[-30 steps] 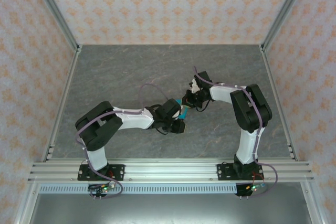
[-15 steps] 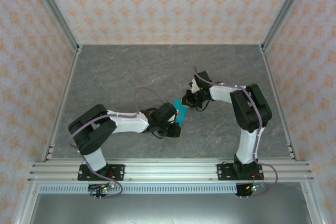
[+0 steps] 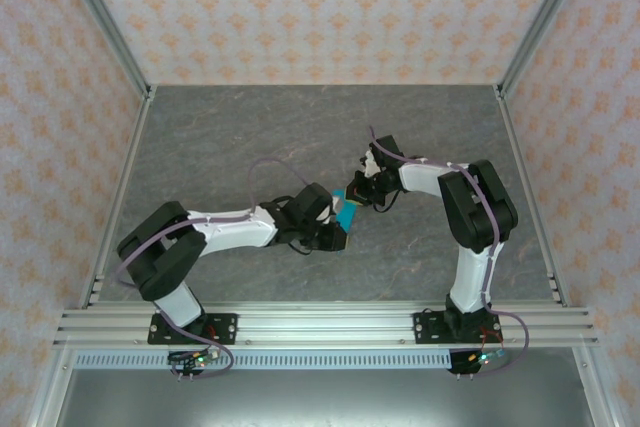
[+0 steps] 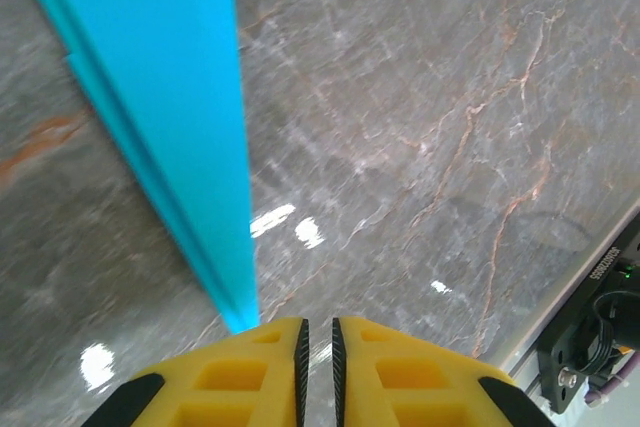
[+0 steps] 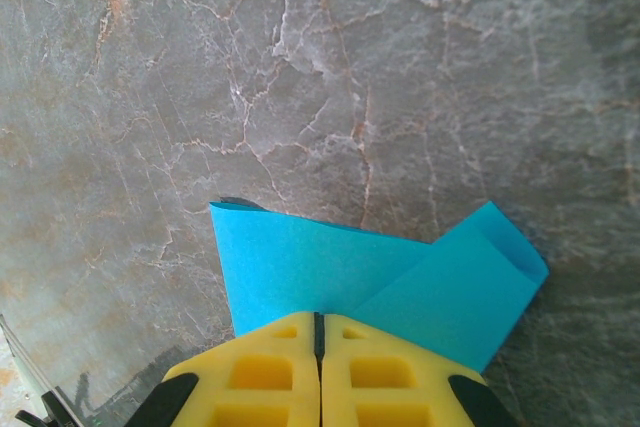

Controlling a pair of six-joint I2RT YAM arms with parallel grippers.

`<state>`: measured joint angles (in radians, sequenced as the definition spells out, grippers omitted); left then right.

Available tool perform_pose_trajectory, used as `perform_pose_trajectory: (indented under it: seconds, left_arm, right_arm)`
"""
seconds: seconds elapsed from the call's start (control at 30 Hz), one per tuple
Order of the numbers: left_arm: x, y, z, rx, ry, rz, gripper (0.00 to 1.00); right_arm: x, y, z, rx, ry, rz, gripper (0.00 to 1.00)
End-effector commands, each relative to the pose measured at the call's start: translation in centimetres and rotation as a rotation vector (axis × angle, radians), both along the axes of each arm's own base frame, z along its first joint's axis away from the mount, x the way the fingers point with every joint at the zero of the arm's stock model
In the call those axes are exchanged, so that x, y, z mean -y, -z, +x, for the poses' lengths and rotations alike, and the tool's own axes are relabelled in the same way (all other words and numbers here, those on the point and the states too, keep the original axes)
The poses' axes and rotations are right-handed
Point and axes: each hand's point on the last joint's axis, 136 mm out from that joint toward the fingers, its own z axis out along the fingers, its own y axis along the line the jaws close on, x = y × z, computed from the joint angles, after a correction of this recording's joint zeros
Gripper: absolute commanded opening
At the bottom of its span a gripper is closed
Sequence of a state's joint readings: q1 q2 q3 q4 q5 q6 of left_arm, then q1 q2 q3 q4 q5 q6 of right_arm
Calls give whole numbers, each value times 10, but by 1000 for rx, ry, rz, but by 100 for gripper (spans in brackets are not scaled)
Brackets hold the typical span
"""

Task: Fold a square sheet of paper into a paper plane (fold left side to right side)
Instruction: Fold the wing for the fifth time at the center of the table.

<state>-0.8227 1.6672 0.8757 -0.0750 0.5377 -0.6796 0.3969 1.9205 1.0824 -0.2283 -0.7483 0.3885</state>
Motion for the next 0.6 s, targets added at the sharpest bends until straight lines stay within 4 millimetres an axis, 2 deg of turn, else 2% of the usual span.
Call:
perform_pose_trajectory:
  seconds: [0.0, 0.17, 0.3, 0.43, 0.57]
  left_arm:
    - [15, -7, 7, 11, 34, -33, 19]
    - [7, 15, 17, 6, 3, 36, 19]
    - [-3, 36, 16, -21, -24, 80, 18]
    - [-12, 49, 11, -38, -49, 98, 15]
    - [-13, 57, 7, -49, -66, 64, 8]
  right_arm:
    - [24, 42, -9, -53, 32, -167, 6]
    - [22, 39, -8, -47, 30, -159, 6]
    - [19, 28, -4, -16, 30, -133, 6]
    - [14, 5, 3, 48, 38, -94, 7]
    - [13, -25, 8, 124, 55, -56, 7]
